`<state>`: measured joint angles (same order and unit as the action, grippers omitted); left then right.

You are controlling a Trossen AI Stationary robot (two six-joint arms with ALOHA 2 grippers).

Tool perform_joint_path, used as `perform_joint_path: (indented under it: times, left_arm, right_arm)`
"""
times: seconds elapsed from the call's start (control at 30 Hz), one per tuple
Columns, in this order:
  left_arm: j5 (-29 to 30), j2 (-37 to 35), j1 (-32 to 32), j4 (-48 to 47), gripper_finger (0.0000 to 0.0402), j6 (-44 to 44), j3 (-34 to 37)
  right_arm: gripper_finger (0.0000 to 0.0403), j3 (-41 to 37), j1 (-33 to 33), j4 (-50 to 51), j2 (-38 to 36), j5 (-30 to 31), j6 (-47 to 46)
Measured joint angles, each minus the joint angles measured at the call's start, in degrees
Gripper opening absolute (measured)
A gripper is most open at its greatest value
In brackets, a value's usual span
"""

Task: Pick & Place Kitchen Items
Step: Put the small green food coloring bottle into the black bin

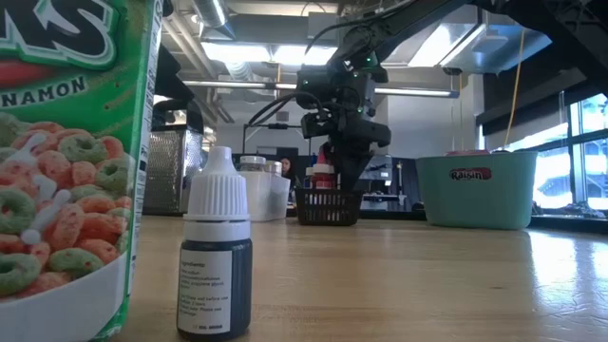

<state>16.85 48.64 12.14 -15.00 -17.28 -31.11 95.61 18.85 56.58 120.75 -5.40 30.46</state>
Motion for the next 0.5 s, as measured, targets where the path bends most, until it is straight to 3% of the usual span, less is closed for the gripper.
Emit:
perform_joint_path:
  times: [0.5]
  left_arm:
    - [0.00, 0.00, 0.00, 0.00, 0.0349, 0.00, 0.00]
  right_arm:
    - [0.0095, -0.02, 0.00, -1.43, 0.00, -0.20, 0.00]
